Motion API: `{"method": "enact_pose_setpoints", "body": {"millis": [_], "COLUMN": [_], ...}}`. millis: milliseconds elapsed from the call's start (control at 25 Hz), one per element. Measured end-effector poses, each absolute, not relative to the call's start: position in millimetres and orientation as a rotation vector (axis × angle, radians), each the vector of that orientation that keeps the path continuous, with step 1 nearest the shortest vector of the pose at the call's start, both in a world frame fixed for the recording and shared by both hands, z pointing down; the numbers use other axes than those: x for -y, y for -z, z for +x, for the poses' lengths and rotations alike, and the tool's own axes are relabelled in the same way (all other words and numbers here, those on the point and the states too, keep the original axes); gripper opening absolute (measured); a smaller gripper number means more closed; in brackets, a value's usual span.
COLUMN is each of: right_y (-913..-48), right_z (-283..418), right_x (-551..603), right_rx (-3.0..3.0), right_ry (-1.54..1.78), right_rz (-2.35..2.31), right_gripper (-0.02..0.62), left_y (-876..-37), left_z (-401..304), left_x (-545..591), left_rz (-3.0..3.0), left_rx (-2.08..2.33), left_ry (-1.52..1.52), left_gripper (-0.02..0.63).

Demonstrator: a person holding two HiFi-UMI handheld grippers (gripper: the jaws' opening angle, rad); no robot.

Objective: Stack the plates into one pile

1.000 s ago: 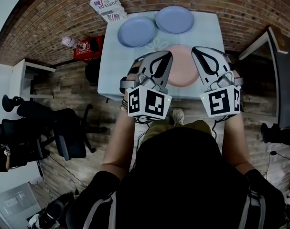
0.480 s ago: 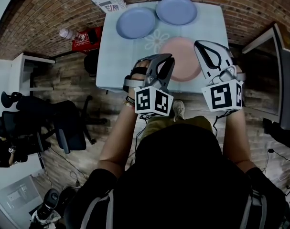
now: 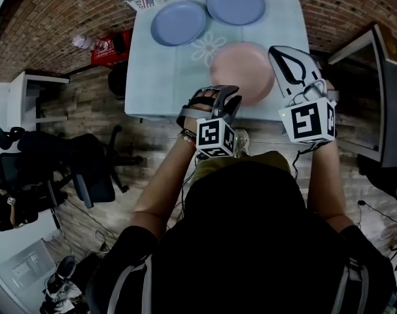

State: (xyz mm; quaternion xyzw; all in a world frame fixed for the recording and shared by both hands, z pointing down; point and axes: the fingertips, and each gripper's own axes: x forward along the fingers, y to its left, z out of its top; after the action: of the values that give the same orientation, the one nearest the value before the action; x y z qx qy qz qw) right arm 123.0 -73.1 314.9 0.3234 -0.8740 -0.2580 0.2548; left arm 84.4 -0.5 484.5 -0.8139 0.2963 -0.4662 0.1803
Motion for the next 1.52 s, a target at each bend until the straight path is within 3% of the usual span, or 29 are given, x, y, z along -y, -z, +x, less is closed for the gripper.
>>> {"method": "enact_pose_setpoints", "body": {"millis": [400,1520], "right_y": [-330.4,-339.2], "right_z": [124.2,157.0], "right_x": [78.2,68.0], "right_rx": [2.375,2.299], "right_ry": [0.669,0.640], "right_rz": [0.863,0.885], "right_gripper": [0.035,0.035], "left_y": [-566.8,-648.2], "left_z": [83.8,104.6], "left_x": [-17.4,-2.5], "left_rz": [-2.339,-2.240], "left_rx": [-0.676,-0.566], "left_ry": [1.545,1.735], "left_gripper": [0.123,0.130]}}
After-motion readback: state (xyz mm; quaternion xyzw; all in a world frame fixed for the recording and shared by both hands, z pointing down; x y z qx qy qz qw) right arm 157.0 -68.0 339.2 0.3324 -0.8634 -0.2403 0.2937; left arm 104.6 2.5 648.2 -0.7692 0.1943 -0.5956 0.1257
